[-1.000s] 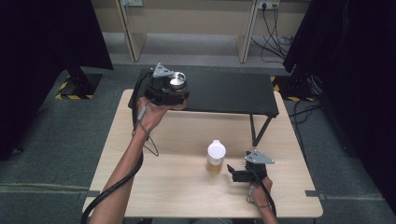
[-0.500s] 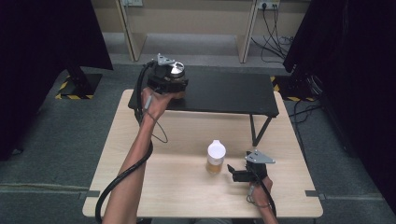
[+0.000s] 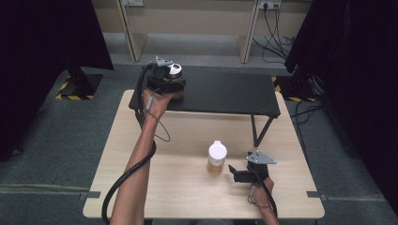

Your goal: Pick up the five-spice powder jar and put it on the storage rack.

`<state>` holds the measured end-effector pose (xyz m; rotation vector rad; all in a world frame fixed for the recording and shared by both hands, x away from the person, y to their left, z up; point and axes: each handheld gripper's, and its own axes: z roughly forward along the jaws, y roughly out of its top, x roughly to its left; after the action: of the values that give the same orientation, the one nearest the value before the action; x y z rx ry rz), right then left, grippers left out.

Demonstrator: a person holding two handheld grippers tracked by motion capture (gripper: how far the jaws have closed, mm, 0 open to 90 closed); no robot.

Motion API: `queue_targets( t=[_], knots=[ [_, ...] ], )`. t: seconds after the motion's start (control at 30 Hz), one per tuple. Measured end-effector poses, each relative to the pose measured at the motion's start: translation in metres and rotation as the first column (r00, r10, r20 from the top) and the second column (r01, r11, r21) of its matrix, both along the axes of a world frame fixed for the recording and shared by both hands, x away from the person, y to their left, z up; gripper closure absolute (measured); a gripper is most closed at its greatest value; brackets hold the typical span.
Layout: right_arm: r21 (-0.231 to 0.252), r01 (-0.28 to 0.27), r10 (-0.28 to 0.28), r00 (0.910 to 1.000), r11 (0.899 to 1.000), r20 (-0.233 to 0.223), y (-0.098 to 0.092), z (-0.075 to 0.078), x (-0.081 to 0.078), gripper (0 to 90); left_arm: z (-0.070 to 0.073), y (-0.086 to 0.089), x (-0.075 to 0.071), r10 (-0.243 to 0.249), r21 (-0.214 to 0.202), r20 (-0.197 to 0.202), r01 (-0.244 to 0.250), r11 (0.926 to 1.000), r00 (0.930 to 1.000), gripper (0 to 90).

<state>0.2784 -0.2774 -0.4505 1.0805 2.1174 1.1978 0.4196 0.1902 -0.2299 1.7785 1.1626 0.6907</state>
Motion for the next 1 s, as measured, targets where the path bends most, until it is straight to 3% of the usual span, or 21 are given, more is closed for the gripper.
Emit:
queue_targets(
  t=[0.1,0.17,0.33,1.0],
  knots=[
    [0.001,0.002,-0.002,1.0000,1.000,-0.006,0.0002,0.0006,0.0005,1.1,0.0024,0.0009,0.0031,-0.008,0.003,-0.017,0.008,1.0000,0.9998,28.3],
    [0.002,0.003,-0.003,1.0000,1.000,-0.005,0.0000,0.0005,0.0004,1.1,0.0038,-0.0001,0.0042,0.006,0.006,-0.028,-0.006,1.0000,0.9996,13.7],
    [0.001,0.003,-0.003,1.0000,1.000,-0.003,0.0002,0.0002,0.0000,1.1,0.0016,0.0002,0.0027,0.018,0.004,-0.029,-0.018,0.9998,0.9994,4.5],
    [0.000,0.005,-0.005,1.0000,1.000,-0.001,0.0004,0.0001,-0.0003,1.1,0.0050,0.0018,-0.0012,0.007,-0.015,-0.023,-0.008,0.9999,0.9997,2.2]
  ],
)
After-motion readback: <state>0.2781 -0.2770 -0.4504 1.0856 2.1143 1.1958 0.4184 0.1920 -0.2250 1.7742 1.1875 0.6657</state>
